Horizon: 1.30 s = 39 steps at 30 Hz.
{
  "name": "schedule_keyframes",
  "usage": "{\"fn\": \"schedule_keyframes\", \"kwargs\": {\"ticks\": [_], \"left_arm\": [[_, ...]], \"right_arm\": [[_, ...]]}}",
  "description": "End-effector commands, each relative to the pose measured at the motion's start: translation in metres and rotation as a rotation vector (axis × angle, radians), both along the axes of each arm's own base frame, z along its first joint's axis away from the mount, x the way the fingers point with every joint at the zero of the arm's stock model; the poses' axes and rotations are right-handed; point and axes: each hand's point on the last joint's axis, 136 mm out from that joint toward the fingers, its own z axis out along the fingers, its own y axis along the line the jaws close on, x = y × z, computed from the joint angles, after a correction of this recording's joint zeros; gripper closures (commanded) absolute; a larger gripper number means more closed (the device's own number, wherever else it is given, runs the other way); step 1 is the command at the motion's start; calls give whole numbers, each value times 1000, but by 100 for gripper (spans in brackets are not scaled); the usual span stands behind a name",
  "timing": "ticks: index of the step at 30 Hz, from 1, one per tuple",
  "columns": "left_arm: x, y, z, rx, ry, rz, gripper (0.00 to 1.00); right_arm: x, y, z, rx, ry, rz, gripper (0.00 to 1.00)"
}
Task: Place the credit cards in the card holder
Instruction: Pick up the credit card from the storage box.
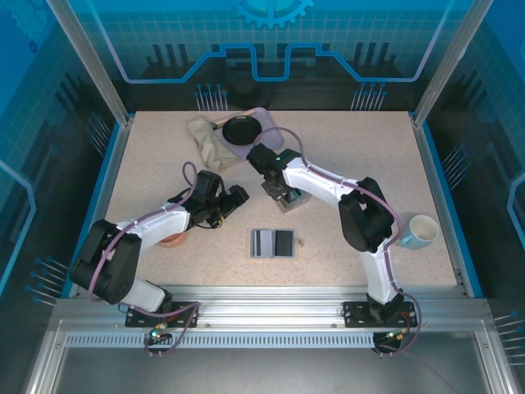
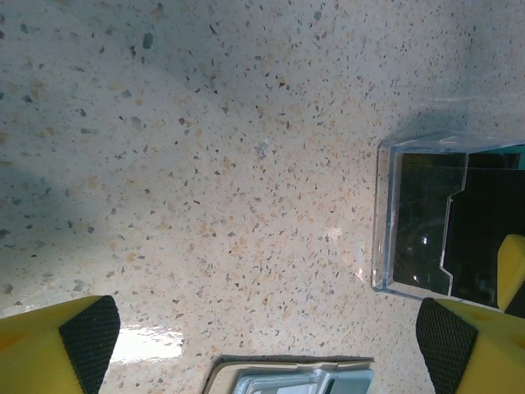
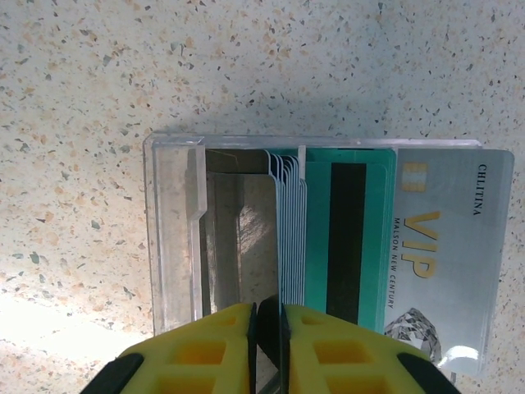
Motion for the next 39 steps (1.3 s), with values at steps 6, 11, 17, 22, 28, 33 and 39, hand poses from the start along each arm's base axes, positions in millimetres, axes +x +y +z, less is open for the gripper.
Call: {"fn": "schedule_keyframes", "kwargs": {"ticks": [6,11,17,22,28,33,39], "left_arm": [[3,-3,2,-23,8,-3,3],[4,-3,6,-23,-1,-10,3],[7,-13,20,-67,-44,-52,4],[12,-32,47,-165,-117,-126,5],[22,-63,91,-342,-214,-231,8],[30,-86,127,-483,-281,-308,9],[33,-108,148,-571,-308,-392,20]], "right_arm": [[0,-11,-7,-29,16,-10,91],[-9,0,19,91,36,-3,92],[-21,8,52,298,69,-28,94],[-30,6,77,560,114,-91,95],[-35,2,116,963,169,-138,95],[-42,2,136,1159,228,-148,95],[-46,6,142,1260,274,-147,94]]}}
